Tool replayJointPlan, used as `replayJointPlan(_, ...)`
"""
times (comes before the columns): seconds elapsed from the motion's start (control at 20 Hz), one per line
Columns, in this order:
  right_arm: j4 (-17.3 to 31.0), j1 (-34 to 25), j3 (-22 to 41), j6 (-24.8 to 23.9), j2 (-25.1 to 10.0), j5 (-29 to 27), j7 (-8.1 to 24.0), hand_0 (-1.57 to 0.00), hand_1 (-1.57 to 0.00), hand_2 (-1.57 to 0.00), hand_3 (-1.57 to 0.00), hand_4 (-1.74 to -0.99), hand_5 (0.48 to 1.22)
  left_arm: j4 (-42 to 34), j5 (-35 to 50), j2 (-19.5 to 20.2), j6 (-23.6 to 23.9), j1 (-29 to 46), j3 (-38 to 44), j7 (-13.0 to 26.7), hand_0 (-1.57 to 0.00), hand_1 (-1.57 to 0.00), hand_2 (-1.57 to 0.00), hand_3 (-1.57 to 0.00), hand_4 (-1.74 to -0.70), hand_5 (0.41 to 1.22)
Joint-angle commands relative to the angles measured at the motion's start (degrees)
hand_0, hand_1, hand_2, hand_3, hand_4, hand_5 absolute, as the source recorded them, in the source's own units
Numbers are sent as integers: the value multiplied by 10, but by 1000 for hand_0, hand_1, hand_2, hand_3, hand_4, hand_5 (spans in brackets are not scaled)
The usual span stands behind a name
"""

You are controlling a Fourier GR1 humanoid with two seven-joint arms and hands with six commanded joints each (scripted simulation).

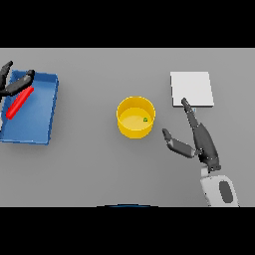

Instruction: Pick up the red beaker and tilt it to pour out 1 green nut into yellow bowl. Pick up the yellow bowl and place it on the metallic measuring scale.

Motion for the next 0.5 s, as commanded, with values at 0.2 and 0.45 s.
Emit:
replayJointPlan(0.2,17,-85,51,62,-90,100,34,1,1,1,1,-1128,637,-17,10,-11,9,6,4,-1,-13,-11,-11,-11,-800,673)
replayJointPlan(0.45,65,-182,125,112,-153,207,2,1,1,1,1,-1152,632,-27,20,-12,4,13,7,7,-3,-3,-3,-3,-811,688)
